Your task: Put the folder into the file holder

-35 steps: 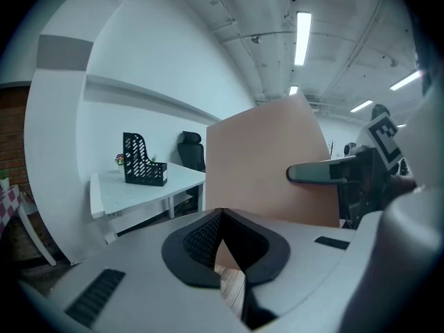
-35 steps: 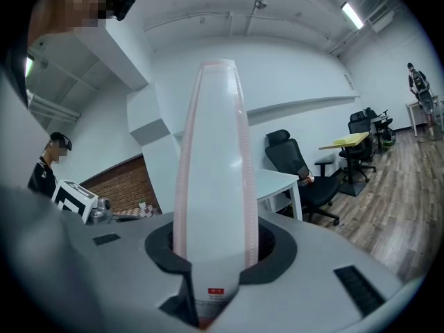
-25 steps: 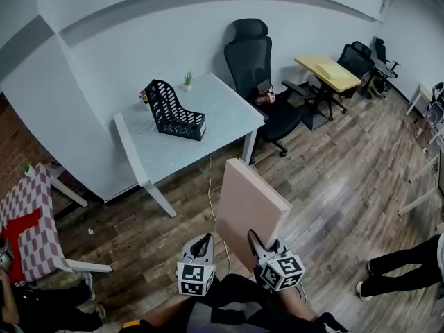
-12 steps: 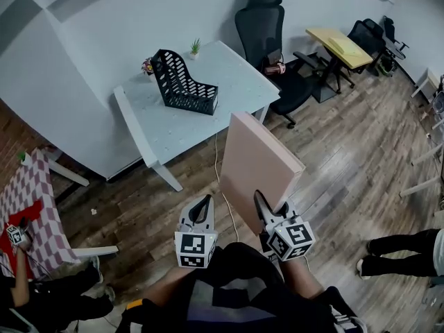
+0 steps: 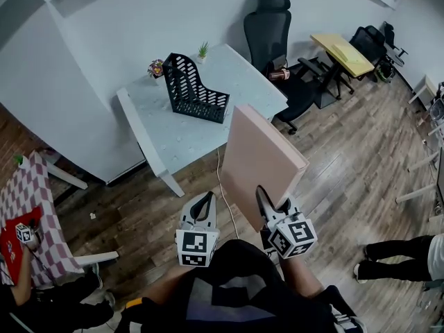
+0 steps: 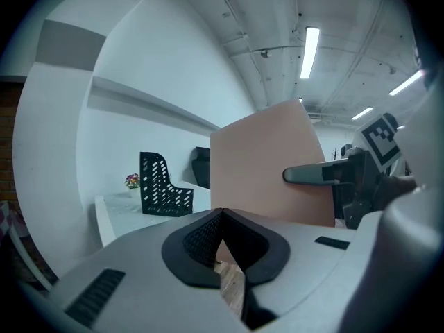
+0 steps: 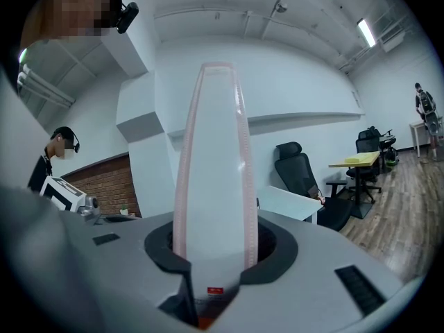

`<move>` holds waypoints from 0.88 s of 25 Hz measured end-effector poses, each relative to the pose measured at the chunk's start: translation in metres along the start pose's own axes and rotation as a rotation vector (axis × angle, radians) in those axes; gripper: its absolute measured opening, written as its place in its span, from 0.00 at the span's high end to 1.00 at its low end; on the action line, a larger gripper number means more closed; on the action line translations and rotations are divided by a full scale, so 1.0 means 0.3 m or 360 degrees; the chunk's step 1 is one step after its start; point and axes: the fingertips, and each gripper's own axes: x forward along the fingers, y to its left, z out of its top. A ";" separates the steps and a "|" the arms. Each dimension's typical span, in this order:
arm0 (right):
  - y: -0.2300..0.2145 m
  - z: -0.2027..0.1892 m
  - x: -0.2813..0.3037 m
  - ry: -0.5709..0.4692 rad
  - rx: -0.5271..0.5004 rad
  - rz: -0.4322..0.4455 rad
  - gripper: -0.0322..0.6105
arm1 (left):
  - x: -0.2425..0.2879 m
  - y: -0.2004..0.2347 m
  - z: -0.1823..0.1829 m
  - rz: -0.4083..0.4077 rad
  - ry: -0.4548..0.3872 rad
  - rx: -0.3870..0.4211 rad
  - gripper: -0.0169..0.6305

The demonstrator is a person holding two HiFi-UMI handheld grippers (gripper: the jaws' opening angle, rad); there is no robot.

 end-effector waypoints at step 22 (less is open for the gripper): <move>-0.121 0.122 0.395 0.0002 -0.0051 0.0164 0.73 | 0.265 0.250 0.022 0.0194 0.0048 -0.0087 0.96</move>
